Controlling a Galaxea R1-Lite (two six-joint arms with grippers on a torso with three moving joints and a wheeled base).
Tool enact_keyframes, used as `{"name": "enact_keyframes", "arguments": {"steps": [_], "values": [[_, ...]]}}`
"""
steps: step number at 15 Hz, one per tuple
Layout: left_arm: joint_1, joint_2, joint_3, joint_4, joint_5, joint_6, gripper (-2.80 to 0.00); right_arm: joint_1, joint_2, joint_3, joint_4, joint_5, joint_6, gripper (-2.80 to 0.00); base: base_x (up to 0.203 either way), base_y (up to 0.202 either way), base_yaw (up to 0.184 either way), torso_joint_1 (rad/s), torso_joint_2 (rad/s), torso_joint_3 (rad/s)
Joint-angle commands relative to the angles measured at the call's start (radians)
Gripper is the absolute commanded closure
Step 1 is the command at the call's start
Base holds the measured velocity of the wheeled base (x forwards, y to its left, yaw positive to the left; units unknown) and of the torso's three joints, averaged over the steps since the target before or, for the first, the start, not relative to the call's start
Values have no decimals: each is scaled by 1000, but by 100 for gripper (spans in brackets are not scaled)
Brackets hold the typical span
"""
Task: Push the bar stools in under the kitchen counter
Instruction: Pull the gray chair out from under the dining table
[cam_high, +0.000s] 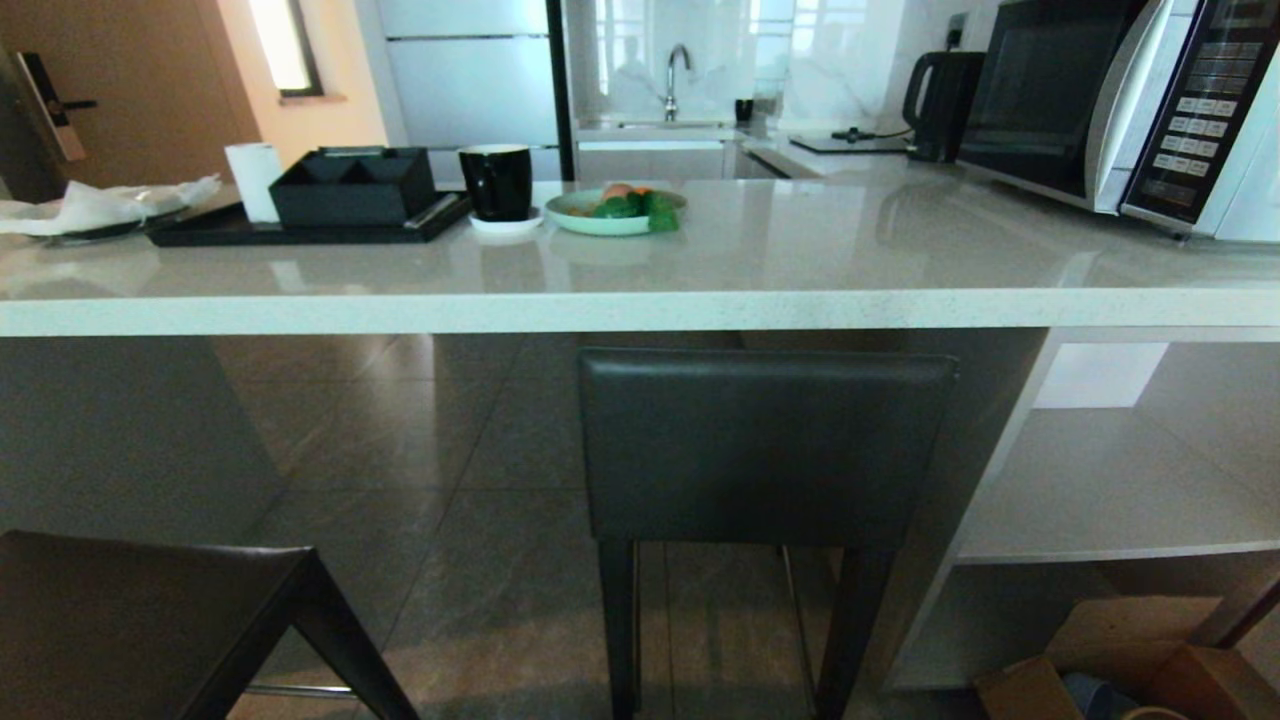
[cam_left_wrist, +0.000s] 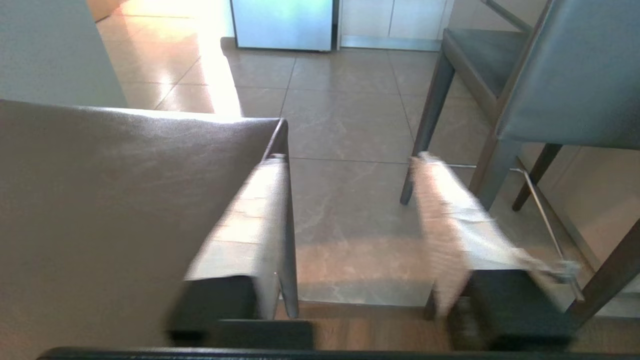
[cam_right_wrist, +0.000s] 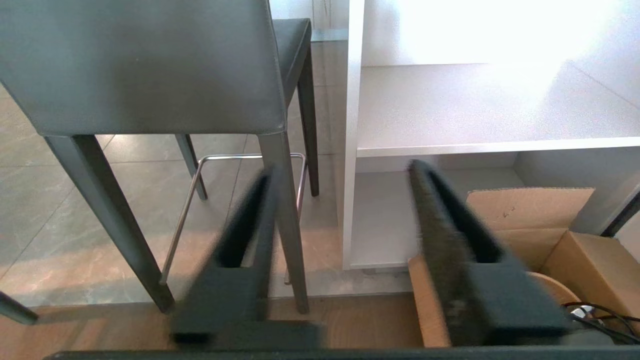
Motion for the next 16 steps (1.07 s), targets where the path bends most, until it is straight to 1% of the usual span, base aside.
{"name": "enact_keyframes", "arguments": {"steps": [1,10,11,12,13,14,15,16], "values": [[0,2,0,-1,1,-1,-280,0,1,2,0,1,0,-280,0,0,0,0,0,0],[2,2,0,-1,-1,3,-280,0,1,3,-1,2,-7,-280,0,0,0,0,0,0],[2,2,0,-1,-2,13,-280,0,1,3,-21,12,-24,-280,0,0,0,0,0,0],[1,1,-1,-2,-9,49,-280,0,1,3,-34,27,-69,-280,0,0,0,0,0,0],[0,0,-6,-2,-20,82,-280,0,1,-3,-39,47,-81,-280,0,0,0,0,0,0],[1,9,-42,0,-39,72,-280,1,11,-32,-37,53,-65,-280,0,0,0,0,0,0],[1,47,-109,6,-59,47,-280,2,47,-66,-35,56,-37,-280,0,0,0,0,0,0],[-1,120,-178,8,-74,11,-280,5,111,-113,-38,60,-9,-280,0,0,0,0,0,0]]}}
